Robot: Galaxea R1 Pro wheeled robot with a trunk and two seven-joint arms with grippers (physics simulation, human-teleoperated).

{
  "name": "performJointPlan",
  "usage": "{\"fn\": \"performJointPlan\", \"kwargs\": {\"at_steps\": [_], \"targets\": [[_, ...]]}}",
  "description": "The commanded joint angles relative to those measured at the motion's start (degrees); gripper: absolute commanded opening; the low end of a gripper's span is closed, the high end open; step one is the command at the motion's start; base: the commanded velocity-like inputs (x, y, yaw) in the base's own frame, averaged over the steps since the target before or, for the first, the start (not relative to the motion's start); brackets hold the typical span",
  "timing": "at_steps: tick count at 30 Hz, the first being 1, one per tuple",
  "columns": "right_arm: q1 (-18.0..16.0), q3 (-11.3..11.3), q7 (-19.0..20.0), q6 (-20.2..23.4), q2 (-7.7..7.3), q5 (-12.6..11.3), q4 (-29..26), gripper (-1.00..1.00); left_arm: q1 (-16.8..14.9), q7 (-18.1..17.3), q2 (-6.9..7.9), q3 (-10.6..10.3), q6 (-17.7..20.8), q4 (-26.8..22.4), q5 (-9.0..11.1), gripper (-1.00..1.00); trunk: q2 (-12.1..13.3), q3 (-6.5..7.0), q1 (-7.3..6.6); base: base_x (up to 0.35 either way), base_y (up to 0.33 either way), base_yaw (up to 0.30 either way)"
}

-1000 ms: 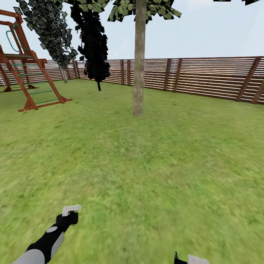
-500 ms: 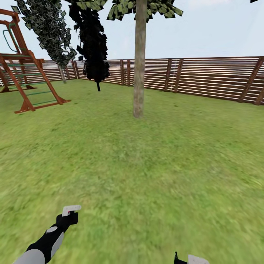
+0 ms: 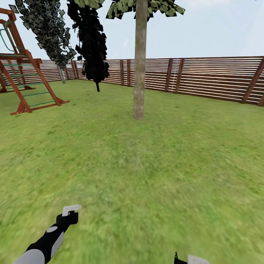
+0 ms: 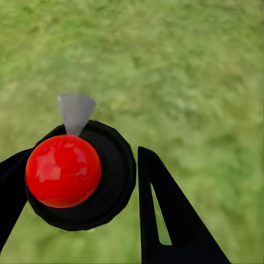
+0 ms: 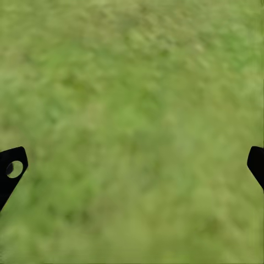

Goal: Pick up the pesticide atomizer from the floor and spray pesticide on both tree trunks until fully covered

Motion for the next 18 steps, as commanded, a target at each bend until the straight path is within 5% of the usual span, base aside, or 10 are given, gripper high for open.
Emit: {"fn": "performJointPlan", "kwargs": {"at_steps": [1,18], "targets": [[0.01,0.0,0.01,0.0,0.02,0.0,0.0,1.0,0.0,0.03,0.0,0.01,0.0,-0.01,-0.01,-1.0,0.0,0.0,0.0,0.34,0.0,0.0],[-0.01,-0.05,0.13,0.0,0.3,-0.15,-0.32,1.0,0.0,0.06,-0.14,-0.06,0.04,0.05,-0.01,-1.0,0.0,0.0,0.0,0.34,0.0,0.0]]}}
